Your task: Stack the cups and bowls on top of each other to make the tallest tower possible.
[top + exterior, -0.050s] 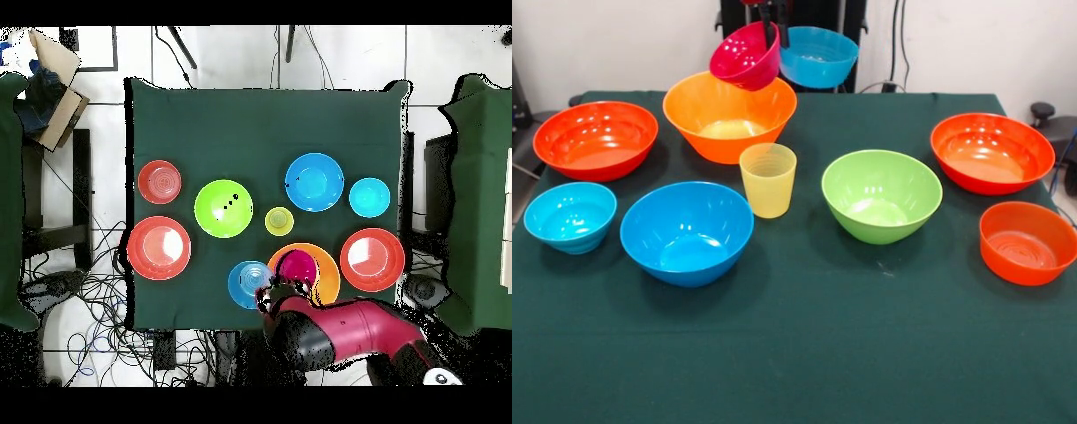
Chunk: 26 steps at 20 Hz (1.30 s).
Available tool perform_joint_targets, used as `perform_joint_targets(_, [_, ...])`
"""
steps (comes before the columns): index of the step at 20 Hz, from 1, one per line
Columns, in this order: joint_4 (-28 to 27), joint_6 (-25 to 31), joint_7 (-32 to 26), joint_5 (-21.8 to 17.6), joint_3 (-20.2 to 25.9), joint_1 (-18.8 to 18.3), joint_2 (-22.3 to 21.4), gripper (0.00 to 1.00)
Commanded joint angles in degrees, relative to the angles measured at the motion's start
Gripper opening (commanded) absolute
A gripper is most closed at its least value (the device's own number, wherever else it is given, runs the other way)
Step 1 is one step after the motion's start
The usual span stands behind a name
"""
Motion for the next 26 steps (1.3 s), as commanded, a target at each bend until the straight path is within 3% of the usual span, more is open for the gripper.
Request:
perform_joint_targets(1, [-4.58,10.02,-14.56,-2.9,9.34,-3.36,1.69,0.0])
perform_joint_targets(13, [-6.73,15.57,-16.04,-4.38,16.3,-9.25,2.61,0.0])
perform_joint_targets(26, [-7.64,15.05,-12.78,-7.86,16.98,-10.08,4.28,0.0])
